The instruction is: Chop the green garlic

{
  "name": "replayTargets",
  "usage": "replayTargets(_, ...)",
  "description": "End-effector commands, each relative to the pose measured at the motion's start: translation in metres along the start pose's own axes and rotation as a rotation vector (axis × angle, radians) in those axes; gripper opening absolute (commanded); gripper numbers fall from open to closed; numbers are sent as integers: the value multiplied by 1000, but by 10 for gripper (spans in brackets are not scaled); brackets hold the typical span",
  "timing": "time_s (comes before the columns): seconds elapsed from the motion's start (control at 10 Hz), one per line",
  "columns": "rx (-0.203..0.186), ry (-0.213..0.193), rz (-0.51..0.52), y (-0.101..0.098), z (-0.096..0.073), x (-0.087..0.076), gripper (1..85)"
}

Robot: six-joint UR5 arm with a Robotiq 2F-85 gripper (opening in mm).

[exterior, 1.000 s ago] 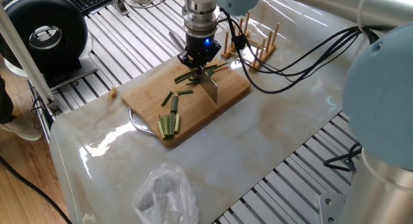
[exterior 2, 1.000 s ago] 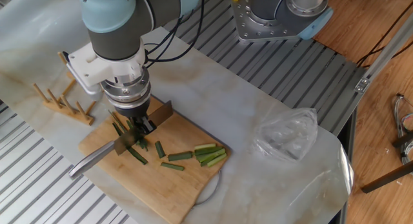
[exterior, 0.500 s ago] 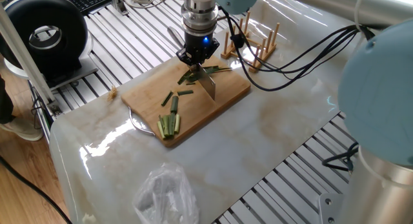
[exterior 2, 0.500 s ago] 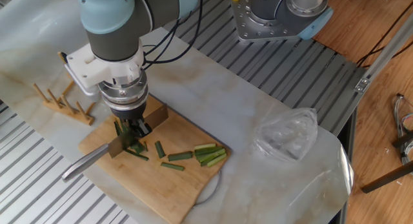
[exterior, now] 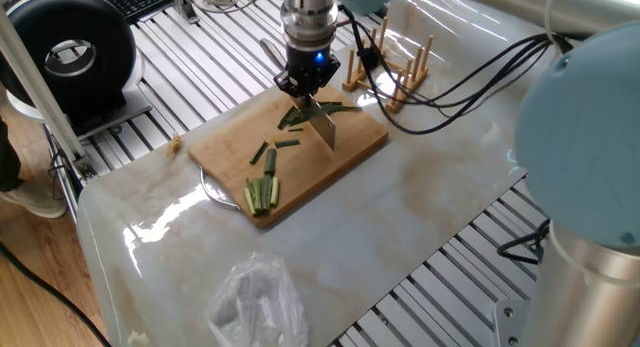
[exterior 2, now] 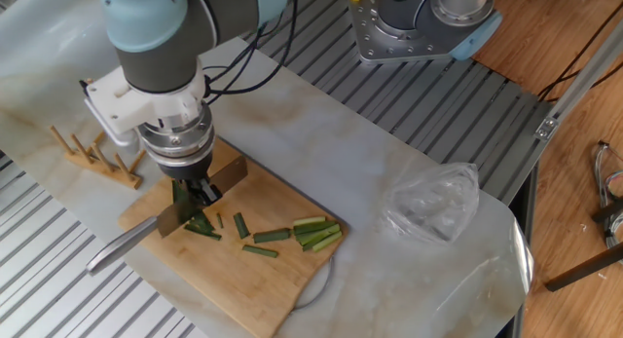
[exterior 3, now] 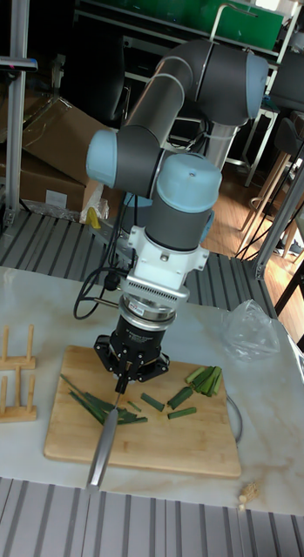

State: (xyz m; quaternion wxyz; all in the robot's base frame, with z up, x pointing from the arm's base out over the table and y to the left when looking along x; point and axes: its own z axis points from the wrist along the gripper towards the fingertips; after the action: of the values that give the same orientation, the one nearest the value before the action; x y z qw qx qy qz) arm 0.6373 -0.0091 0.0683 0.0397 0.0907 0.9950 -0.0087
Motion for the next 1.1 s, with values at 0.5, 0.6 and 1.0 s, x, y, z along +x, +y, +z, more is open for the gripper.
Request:
replayTargets(0.5, -17, -11, 1, 0, 9, -14, 13)
replayTargets(0.6, -17, -13, -1, 0, 8, -15, 13)
replayTargets(1.0, -19, 2, -6, -1, -2, -13, 13)
